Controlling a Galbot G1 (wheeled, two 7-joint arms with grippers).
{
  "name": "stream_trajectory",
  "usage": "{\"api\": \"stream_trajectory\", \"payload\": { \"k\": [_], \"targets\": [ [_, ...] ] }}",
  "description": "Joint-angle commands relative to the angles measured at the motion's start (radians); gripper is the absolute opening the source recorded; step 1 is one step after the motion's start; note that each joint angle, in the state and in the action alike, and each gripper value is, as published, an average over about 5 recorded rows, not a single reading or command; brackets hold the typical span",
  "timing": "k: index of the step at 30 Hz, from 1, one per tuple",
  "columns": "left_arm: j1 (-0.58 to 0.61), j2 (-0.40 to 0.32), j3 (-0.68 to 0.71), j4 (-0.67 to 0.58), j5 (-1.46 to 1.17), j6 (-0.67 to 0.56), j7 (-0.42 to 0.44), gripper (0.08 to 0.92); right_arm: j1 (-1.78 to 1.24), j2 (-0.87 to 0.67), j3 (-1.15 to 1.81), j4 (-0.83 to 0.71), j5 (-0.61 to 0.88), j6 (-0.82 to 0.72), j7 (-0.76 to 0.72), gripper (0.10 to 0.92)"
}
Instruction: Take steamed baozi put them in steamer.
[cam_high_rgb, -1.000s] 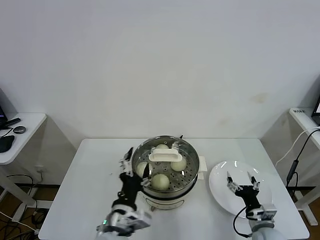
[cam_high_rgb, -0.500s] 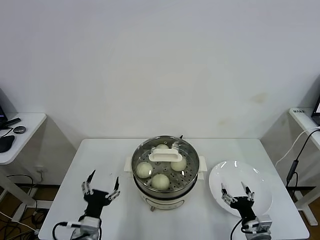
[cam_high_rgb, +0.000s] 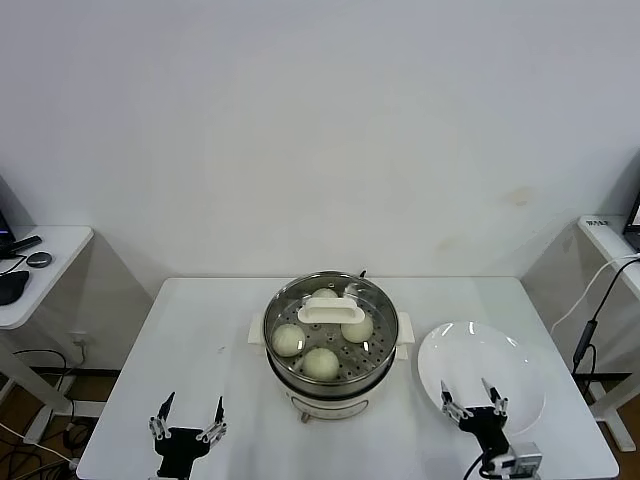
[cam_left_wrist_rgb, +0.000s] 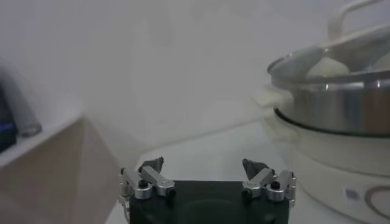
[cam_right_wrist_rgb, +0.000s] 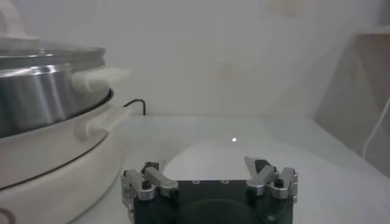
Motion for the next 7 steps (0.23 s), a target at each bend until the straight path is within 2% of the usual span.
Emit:
{"api": "stream_trajectory", "payload": {
  "k": [1, 7],
  "targets": [
    [0.047, -0.013, 0.005, -0.026, -0.063, -0.001, -0.014, 0.823, -0.031, 0.011, 0.003, 0.044, -0.038, -0.021, -0.010, 0.823],
    [0.045, -0.009, 0.006, -0.035, -0.064, -0.001, -0.013, 0.823, -0.036, 0.024, 0.000, 0.061, -0.057, -0.033, -0.022, 0.823]
  ]
}}
